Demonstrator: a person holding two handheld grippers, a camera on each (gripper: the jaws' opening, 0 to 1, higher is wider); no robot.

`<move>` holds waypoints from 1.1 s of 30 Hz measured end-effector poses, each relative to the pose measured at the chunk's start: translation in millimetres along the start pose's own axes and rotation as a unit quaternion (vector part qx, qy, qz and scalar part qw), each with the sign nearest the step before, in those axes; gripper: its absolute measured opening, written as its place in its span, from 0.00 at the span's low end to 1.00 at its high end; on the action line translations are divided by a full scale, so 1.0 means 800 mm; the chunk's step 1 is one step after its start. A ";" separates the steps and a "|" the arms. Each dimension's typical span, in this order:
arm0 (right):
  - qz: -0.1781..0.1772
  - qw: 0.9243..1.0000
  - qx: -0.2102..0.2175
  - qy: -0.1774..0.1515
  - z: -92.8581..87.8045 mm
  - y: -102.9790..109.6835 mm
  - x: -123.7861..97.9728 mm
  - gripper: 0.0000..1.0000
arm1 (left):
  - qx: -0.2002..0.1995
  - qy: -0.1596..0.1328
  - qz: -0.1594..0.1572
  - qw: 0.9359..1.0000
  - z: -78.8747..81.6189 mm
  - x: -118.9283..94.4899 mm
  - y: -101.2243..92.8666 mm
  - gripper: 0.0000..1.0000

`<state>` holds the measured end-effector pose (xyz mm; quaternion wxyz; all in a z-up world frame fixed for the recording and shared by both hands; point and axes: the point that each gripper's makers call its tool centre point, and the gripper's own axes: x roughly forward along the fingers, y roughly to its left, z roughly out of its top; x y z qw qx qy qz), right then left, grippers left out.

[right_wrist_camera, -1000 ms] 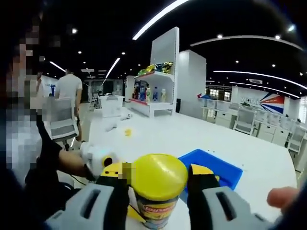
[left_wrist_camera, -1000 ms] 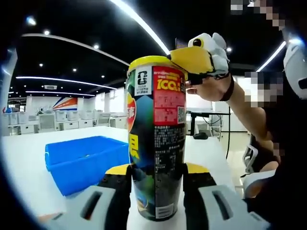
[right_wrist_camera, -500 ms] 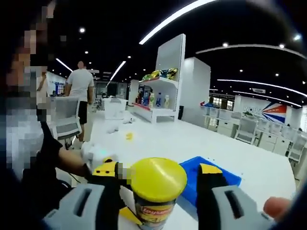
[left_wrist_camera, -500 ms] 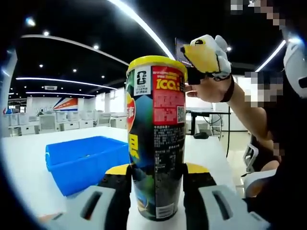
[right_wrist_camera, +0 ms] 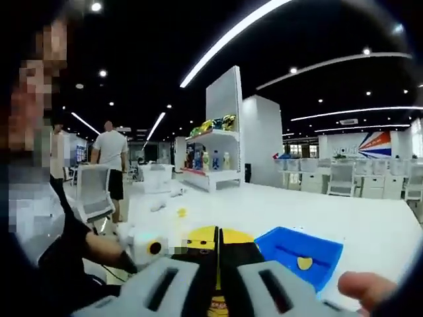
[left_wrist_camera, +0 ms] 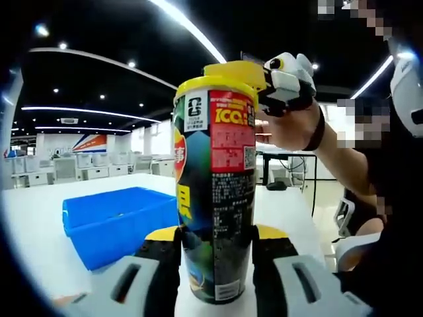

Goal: Open the lid of the chip container on the table, take out the chips, place them into the box in front of the container, and close the lid

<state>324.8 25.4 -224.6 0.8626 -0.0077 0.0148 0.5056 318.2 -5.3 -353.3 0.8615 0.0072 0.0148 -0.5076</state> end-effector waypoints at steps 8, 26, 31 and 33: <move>-0.012 0.999 0.009 0.041 -0.009 -0.012 0.017 0.01 | 0.003 0.003 -0.004 1.000 -0.001 0.000 0.000 0.43; 0.023 0.999 0.020 0.033 -0.014 -0.005 0.029 0.01 | 0.004 0.009 -0.006 1.000 -0.002 -0.001 0.002 0.43; 0.019 0.999 0.043 0.013 -0.010 -0.006 0.027 0.01 | 0.003 0.007 -0.005 1.000 -0.002 -0.001 0.002 0.43; 0.018 0.999 0.047 0.010 -0.009 -0.005 0.027 0.01 | 0.002 0.006 -0.005 1.000 -0.003 -0.001 0.003 0.43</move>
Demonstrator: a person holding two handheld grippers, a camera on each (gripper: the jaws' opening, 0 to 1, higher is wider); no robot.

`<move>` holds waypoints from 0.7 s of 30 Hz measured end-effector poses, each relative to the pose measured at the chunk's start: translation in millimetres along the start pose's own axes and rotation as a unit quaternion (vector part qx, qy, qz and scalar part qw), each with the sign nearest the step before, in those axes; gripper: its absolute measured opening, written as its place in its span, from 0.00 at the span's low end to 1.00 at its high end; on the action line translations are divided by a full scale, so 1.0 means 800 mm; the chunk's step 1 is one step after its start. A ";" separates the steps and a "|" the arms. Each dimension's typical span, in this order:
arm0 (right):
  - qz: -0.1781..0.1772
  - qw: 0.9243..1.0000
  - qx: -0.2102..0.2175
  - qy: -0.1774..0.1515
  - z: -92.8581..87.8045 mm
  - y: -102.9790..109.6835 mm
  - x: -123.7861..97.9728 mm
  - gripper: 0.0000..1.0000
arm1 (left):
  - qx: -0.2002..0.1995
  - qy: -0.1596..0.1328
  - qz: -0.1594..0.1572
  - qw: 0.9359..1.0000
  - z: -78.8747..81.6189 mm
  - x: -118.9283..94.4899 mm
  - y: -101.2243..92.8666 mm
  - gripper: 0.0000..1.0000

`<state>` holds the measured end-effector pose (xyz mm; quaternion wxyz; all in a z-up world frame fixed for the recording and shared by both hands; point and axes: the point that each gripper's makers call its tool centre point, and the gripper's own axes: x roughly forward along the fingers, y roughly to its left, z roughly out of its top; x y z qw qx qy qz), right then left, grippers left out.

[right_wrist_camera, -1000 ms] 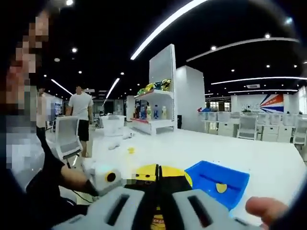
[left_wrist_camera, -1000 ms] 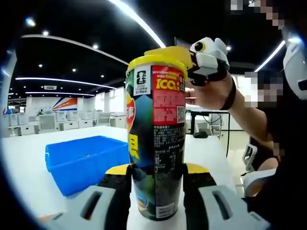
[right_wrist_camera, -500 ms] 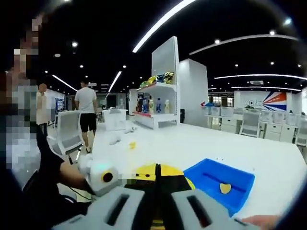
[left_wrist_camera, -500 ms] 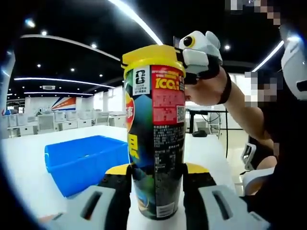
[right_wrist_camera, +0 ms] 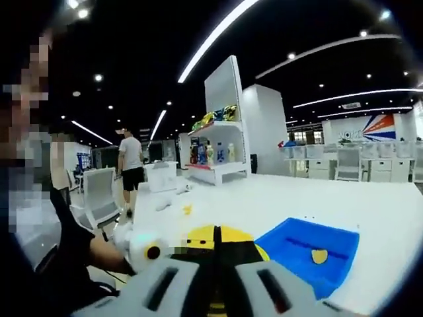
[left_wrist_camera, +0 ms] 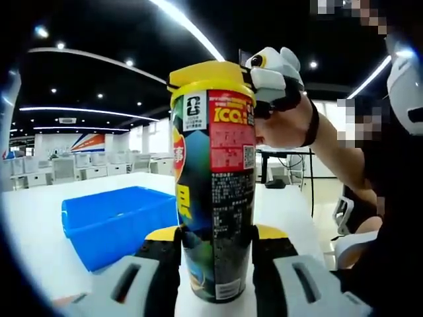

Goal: Open the lid of the chip container on the table, take out the chips, place them into the box in front of the container, and close the lid

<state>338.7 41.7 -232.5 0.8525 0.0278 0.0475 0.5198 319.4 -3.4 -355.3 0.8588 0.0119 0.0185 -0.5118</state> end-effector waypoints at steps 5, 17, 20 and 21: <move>-0.039 0.997 0.000 -0.069 0.033 -0.018 -0.009 0.01 | 0.000 0.001 0.000 1.000 0.000 0.000 -0.001 0.43; -0.093 0.993 -0.073 -0.005 0.008 -0.042 -0.010 0.01 | -0.004 -0.002 -0.001 1.000 0.000 0.000 -0.002 0.43; -0.070 0.994 -0.087 0.001 0.001 -0.024 -0.007 0.01 | -0.008 -0.006 -0.002 1.000 0.000 0.000 -0.002 0.43; -0.061 0.995 -0.084 -0.005 0.001 -0.020 -0.005 0.01 | -0.009 -0.006 -0.002 1.000 0.000 0.000 -0.002 0.43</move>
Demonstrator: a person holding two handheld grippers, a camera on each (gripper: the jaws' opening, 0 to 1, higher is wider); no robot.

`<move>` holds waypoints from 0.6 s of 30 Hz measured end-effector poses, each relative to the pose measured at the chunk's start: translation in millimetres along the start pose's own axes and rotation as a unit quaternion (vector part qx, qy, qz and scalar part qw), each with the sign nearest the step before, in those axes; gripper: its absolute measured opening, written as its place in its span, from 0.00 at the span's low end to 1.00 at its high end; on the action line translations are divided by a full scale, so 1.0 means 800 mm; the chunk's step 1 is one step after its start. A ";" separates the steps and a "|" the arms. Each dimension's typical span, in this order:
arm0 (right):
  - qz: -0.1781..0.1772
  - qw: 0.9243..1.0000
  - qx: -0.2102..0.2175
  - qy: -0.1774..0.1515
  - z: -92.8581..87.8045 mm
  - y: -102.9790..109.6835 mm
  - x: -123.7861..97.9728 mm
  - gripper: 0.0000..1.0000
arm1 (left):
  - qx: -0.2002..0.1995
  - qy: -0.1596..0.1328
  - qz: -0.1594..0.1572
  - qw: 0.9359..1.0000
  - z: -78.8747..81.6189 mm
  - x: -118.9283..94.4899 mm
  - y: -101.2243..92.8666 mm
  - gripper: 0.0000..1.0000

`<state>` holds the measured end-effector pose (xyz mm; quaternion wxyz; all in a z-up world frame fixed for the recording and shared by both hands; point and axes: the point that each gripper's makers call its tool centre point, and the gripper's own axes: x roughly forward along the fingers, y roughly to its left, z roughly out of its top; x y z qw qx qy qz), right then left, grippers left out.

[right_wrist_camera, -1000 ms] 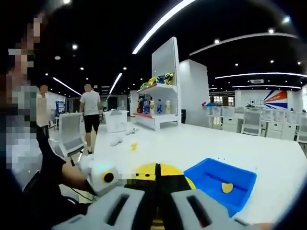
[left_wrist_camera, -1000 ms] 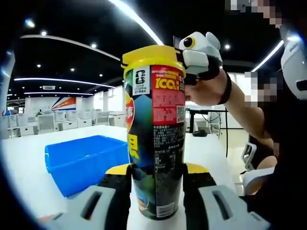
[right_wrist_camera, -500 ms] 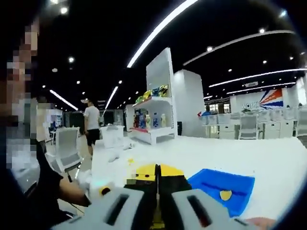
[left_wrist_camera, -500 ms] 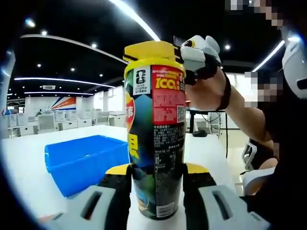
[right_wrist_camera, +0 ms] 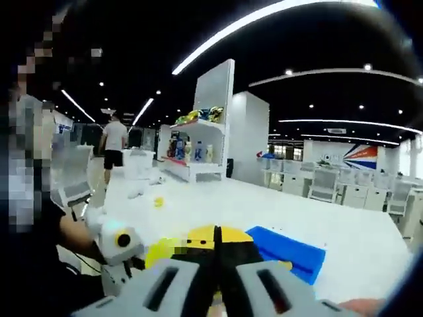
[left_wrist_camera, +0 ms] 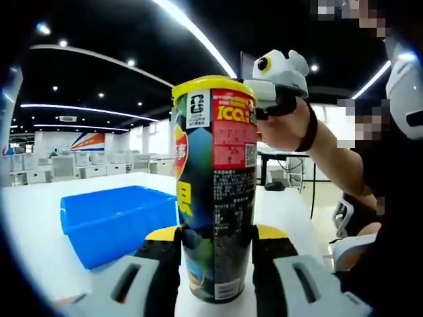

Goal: Open the lid of the chip container on the table, take out the chips, place them into the box in front of the container, and close the lid

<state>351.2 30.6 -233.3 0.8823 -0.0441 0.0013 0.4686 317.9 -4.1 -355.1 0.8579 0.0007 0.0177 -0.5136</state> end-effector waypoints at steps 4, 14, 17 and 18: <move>0.022 1.000 0.020 -0.010 0.002 0.007 0.003 0.01 | -0.002 0.004 -0.002 1.000 0.000 0.002 0.001 0.43; 0.018 0.999 0.022 -0.026 0.007 0.009 0.003 0.01 | 0.004 0.018 0.002 1.000 -0.001 0.004 0.001 0.43; 0.014 0.999 0.018 -0.034 0.009 0.010 0.002 0.02 | 0.007 0.021 0.008 1.000 -0.001 0.003 -0.001 0.43; 0.014 0.999 0.018 -0.034 0.009 0.011 0.002 0.03 | 0.009 0.021 0.011 1.000 -0.002 0.002 -0.002 0.43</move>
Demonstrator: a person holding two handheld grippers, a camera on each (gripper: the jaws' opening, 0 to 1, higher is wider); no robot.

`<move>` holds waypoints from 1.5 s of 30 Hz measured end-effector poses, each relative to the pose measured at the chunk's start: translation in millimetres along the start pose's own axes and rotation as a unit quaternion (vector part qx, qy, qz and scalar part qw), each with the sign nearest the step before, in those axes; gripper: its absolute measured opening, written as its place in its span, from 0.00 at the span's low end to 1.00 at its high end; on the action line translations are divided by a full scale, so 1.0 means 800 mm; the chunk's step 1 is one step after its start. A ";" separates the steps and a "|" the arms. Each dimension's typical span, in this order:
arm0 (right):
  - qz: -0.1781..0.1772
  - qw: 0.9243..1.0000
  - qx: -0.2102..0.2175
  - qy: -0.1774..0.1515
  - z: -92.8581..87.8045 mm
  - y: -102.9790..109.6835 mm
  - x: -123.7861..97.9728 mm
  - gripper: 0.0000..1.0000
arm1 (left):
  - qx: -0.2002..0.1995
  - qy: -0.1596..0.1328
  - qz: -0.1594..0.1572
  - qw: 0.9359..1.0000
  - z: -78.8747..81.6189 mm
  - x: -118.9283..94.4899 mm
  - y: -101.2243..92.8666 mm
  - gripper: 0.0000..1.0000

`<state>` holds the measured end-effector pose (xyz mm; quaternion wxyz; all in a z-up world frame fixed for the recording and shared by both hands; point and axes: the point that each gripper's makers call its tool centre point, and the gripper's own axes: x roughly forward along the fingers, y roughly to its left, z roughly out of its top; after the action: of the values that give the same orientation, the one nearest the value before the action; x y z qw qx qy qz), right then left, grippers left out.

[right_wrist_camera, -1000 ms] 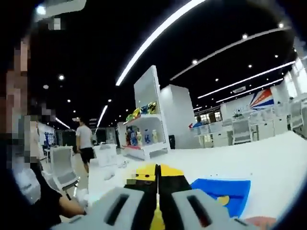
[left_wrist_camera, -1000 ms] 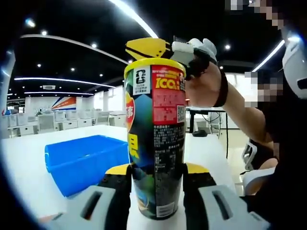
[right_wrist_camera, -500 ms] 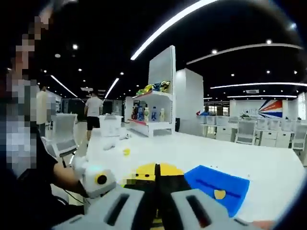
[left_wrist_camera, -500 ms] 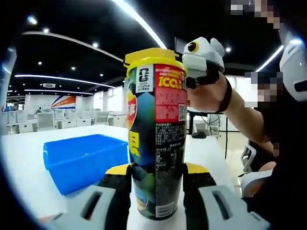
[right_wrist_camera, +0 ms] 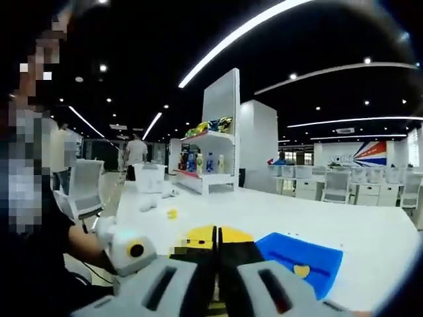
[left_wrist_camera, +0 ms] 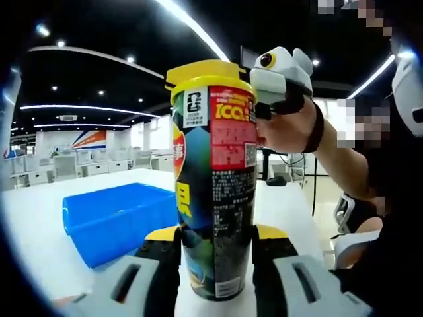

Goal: Open the lid of the chip container on the table, take out the chips, place them into the box in front of the container, and close the lid

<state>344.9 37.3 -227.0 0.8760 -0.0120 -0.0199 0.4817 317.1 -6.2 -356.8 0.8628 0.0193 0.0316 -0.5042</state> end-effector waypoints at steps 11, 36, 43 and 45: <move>0.000 1.000 0.002 -0.008 0.002 0.010 -0.009 0.03 | 0.003 0.000 0.011 1.000 -0.001 -0.005 -0.015 0.43; -0.022 0.999 0.000 -0.024 0.003 0.001 -0.012 0.29 | -0.006 -0.003 0.003 1.000 -0.002 -0.008 -0.015 0.44; -0.028 0.997 0.039 -0.054 0.013 -0.010 -0.017 0.41 | -0.050 -0.043 0.001 0.998 0.018 -0.016 -0.005 0.51; -0.029 0.996 0.047 -0.070 0.022 -0.013 -0.020 0.51 | -0.049 -0.043 0.003 0.998 0.020 -0.018 -0.002 0.53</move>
<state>344.2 18.5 -209.4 0.8857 0.0630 -0.0587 0.4562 309.3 4.6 -339.5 0.8646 -0.0446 0.0188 -0.5001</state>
